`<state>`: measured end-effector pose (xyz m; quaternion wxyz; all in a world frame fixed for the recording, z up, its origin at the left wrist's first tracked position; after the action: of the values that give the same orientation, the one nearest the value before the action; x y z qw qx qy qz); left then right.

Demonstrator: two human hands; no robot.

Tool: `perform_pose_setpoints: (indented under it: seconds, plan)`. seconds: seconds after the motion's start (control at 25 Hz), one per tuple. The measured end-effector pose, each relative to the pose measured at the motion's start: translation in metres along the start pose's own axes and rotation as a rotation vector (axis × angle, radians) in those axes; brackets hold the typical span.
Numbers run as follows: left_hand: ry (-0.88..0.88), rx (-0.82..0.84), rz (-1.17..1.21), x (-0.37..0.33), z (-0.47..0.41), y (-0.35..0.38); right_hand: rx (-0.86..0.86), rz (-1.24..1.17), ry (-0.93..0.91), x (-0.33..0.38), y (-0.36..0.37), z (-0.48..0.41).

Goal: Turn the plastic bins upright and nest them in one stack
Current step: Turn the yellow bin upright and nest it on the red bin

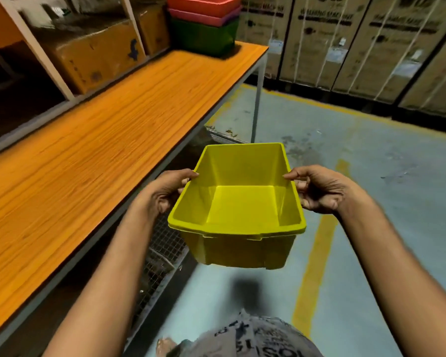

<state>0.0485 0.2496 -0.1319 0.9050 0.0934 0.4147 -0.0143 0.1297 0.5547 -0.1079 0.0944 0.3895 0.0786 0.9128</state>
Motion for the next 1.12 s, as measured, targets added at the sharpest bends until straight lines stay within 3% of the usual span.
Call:
perform_pose_setpoints:
  seconds: [0.36,0.64,0.8,1.12]
  plan:
    - [-0.11,0.036,-0.274,-0.017,-0.102,0.121,-0.152,-0.139,0.058,0.012,-0.123,-0.033]
    - [-0.143,0.212,-0.281,-0.08,-0.19,0.225,-0.299,-0.17,0.021,0.079,-0.215,-0.085]
    - [-0.08,0.274,-0.197,-0.132,-0.226,0.287,-0.38,-0.21,-0.052,0.133,-0.266,-0.105]
    - [0.234,0.254,-0.184,-0.248,-0.307,0.398,-0.232,-0.216,-0.229,0.271,-0.36,-0.176]
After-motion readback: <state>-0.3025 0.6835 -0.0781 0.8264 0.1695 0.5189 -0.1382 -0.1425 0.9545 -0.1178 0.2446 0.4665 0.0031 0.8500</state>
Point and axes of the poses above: each hand's wrist, its own z-axis away from the middle knuckle, its own y-axis out of the palm, x = y × z, the point moved 7 cm from there along -z, towards the middle knuckle, and after that the axes turned 5 degrees about z, right-handed, at the moved point
